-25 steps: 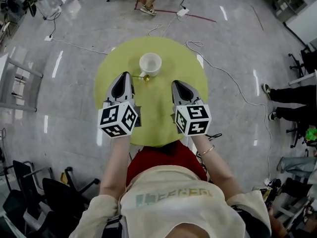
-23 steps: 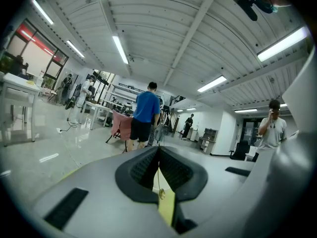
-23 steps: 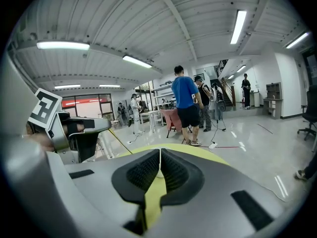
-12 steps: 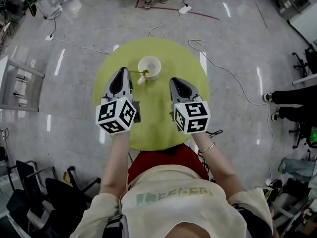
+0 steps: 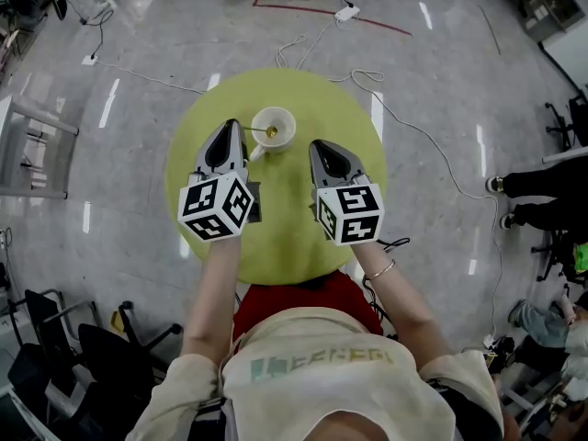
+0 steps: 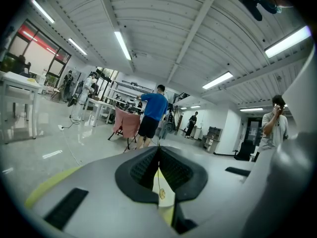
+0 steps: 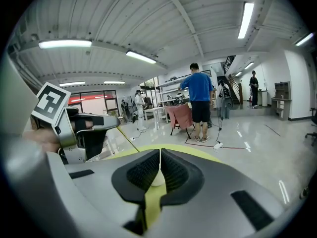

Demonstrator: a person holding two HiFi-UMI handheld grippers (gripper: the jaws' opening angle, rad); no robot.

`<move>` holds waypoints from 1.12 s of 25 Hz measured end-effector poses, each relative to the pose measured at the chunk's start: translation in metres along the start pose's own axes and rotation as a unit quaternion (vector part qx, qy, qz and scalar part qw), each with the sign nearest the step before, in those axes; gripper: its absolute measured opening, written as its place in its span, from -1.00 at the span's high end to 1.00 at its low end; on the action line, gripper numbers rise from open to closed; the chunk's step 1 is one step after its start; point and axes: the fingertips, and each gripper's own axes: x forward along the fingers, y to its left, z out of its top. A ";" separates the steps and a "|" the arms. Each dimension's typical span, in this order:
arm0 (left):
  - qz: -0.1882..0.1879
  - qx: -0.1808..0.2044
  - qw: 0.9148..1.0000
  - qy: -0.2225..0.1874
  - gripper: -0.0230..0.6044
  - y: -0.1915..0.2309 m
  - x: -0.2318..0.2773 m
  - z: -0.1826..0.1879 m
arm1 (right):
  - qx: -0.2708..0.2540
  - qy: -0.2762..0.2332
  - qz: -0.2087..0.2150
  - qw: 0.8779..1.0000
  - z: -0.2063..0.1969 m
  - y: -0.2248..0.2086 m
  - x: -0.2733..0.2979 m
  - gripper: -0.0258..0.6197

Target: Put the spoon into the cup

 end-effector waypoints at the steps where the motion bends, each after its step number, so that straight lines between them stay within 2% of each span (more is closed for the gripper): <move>1: 0.002 -0.001 1.000 0.003 0.85 0.001 0.003 -0.002 | 0.000 0.002 0.000 1.000 -0.001 -0.001 0.003 0.81; 19: 0.011 -0.021 0.999 0.049 0.85 0.004 0.049 -0.045 | 0.009 0.043 0.003 0.999 -0.023 -0.030 0.036 0.81; 28: 0.013 -0.031 0.997 0.063 0.85 0.008 0.060 -0.064 | 0.011 0.052 0.010 0.999 -0.033 -0.031 0.048 0.81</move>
